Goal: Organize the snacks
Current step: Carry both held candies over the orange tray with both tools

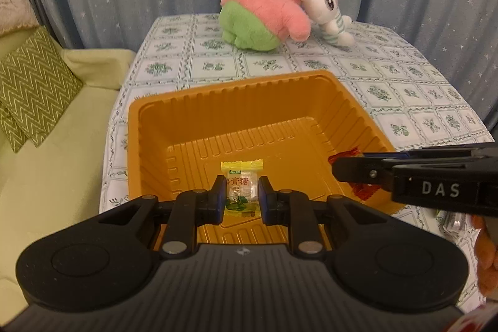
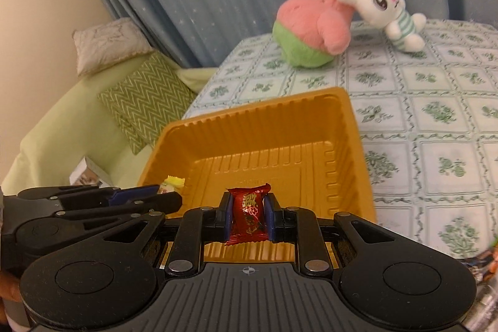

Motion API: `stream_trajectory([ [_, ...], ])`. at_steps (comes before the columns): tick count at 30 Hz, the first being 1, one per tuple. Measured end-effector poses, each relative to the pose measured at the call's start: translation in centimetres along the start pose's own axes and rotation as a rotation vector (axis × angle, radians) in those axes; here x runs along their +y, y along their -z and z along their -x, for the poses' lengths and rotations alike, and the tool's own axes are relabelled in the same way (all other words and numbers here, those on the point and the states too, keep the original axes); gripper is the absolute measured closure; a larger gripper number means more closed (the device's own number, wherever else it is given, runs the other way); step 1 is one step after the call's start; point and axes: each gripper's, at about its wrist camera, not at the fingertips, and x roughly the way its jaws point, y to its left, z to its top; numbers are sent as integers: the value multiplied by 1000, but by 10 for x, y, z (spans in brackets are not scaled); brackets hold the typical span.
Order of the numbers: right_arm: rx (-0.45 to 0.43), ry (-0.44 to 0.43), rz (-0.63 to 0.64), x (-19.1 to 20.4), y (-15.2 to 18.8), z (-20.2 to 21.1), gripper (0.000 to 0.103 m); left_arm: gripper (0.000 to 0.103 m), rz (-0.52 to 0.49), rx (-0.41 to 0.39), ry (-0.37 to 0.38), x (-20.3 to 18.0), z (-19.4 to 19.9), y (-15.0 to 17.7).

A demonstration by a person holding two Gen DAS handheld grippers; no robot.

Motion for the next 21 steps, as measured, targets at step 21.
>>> stream_trajectory([
  [21,21,85,-48,-16,1,-22,81,75,19,65,43,4,-37,-6],
])
